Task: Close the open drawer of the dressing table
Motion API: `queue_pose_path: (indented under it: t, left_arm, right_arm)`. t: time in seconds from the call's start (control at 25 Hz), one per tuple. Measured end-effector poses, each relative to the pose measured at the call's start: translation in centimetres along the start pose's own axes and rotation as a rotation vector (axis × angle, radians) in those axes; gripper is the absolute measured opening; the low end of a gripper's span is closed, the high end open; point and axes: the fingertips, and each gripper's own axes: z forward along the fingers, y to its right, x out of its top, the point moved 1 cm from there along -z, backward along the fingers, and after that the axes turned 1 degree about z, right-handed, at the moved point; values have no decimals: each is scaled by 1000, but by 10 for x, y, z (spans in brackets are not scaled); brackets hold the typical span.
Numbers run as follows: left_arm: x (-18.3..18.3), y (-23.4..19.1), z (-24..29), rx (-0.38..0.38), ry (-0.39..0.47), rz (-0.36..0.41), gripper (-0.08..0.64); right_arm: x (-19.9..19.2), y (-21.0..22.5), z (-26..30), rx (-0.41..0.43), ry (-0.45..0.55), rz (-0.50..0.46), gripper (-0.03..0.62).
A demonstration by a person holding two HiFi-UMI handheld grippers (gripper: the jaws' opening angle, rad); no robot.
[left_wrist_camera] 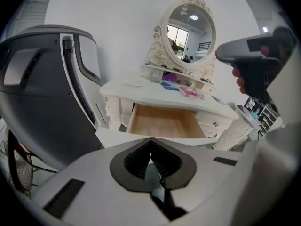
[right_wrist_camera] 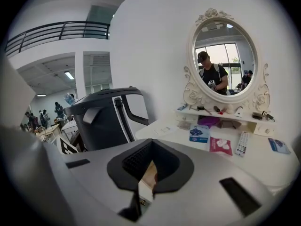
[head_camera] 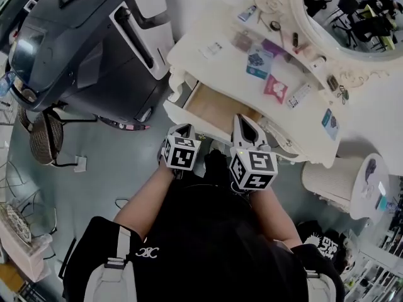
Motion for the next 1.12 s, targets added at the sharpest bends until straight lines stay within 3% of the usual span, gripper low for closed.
queue_pose_path:
  t: [0.08, 0.28, 0.44, 1.12]
  left_arm:
    - [-9, -1, 13, -7, -28, 6, 7]
    - [-39, 4, 33, -35, -129, 10, 87]
    - [-48, 3, 49, -15, -175, -3, 91]
    - [10, -3, 101, 9, -136, 30, 91]
  right_arm:
    - [-4, 4, 7, 17, -19, 17, 11]
    - [-7, 3, 16, 56, -44, 10, 11]
    - [-4, 8, 18, 68, -51, -4, 11]
    - [-2, 82, 5, -61, -35, 56, 11]
